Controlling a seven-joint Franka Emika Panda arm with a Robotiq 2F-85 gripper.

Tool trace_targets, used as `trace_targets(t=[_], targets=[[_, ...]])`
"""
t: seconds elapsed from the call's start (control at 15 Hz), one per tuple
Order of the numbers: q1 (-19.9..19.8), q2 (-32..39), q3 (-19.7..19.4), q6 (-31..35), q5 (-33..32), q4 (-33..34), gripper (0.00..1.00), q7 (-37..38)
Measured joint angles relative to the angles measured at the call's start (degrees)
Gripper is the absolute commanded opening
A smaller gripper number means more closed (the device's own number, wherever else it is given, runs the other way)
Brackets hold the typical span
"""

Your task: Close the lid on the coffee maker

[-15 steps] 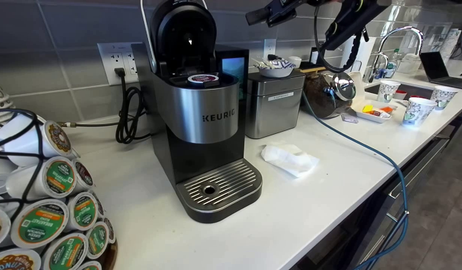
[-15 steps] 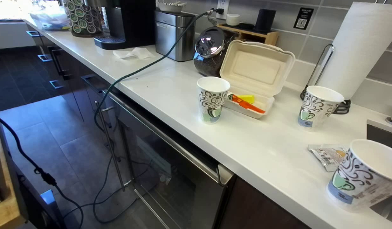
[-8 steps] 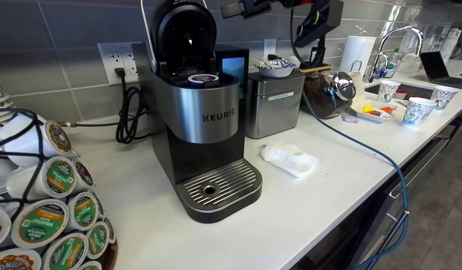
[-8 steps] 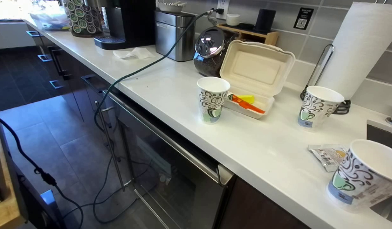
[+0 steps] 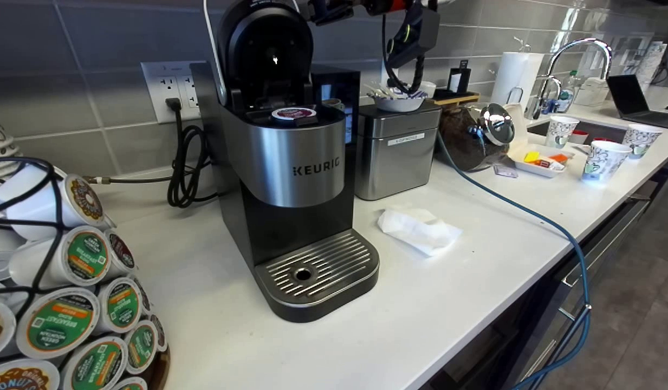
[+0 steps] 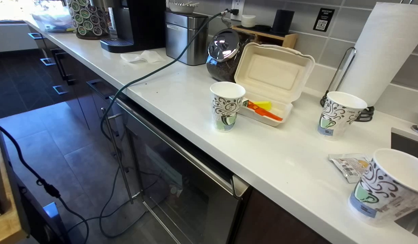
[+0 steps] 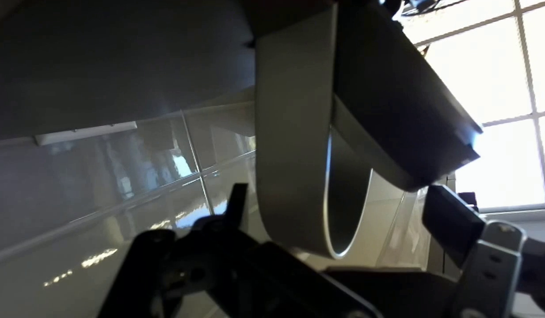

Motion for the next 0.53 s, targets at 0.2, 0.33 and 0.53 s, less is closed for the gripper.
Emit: trace_targets(t=[0.2,0.33,0.53], targets=[[0.48,1.69,0.03,-0.63,-2.55,2.62,1.0,5.08],[0.56,1.77,-0.07,-2.63,-3.85,2.71,1.0,9.87],[0.14,1.49,-0.82,-6.18,-6.17,2.59,1.0,17.89]])
